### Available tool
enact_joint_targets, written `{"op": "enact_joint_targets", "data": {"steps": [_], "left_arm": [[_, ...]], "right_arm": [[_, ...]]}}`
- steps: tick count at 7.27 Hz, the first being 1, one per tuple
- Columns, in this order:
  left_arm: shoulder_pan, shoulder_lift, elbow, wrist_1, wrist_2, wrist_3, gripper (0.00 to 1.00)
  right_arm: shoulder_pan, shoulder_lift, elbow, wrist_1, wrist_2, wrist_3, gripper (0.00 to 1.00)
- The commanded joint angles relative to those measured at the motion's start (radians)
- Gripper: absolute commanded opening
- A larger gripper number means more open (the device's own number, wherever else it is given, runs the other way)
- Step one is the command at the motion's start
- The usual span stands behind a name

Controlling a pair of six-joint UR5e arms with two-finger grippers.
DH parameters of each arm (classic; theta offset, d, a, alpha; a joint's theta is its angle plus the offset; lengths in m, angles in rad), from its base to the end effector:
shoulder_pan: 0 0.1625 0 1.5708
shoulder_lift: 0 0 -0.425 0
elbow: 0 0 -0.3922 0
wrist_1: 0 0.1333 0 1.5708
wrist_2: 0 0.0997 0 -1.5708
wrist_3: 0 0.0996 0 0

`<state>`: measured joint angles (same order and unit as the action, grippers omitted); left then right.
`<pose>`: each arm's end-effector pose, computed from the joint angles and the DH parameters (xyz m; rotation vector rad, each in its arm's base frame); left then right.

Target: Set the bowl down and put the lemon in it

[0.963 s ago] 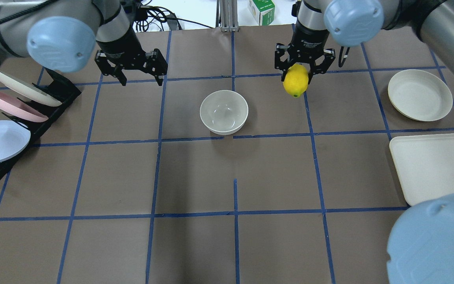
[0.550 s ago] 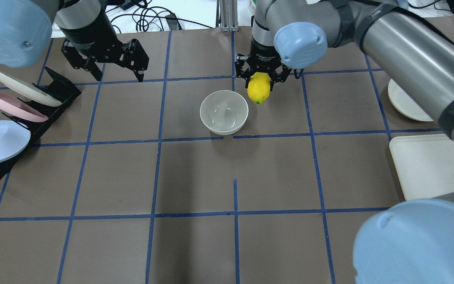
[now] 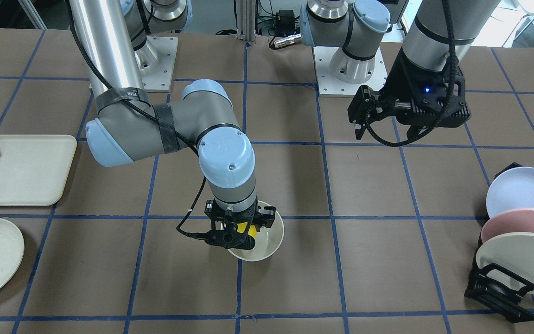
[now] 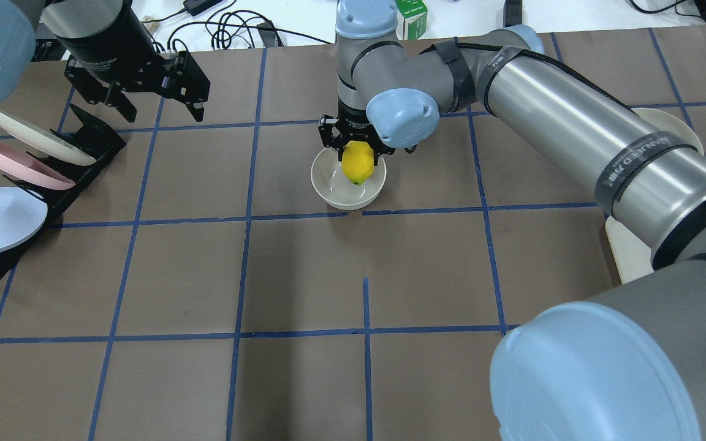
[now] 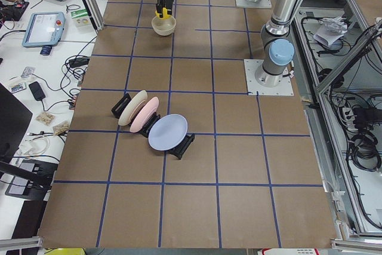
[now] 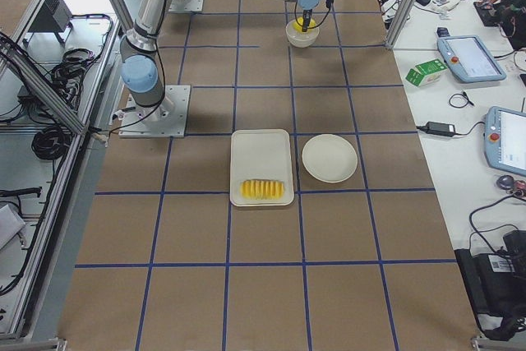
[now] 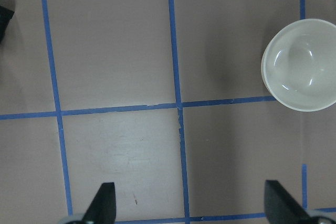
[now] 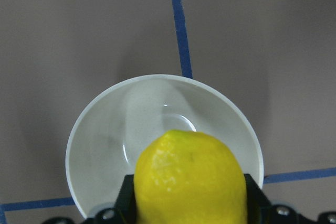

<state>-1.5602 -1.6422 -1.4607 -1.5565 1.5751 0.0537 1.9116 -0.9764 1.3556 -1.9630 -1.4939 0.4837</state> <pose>-0.1273 -0.5284 0.5074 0.0674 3.1338 -0.0828 0.3679 -0.6158 0.2714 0.2181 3.0580 0.0290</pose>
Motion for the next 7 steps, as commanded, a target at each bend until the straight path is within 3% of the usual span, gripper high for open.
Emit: {"op": "enact_joint_targets", "data": {"steps": [1,4,5,7], "left_arm": [[0.002,0.004,0.003,-0.037,-0.001,-0.001,1.00],[0.008,0.005,-0.007,-0.039,-0.004,-0.003,1.00],[0.003,0.013,-0.007,-0.037,-0.004,-0.003,1.00],[0.003,0.019,-0.010,-0.039,-0.009,-0.011,1.00]], "right_arm": [[0.007,0.037,0.002,-0.013,0.001,-0.002,0.00],[0.029,0.074,0.002,-0.076,0.001,-0.002,0.03],[0.029,0.077,0.003,-0.079,0.001,-0.010,0.13],[0.029,0.093,0.008,-0.076,0.000,-0.001,0.67]]}}
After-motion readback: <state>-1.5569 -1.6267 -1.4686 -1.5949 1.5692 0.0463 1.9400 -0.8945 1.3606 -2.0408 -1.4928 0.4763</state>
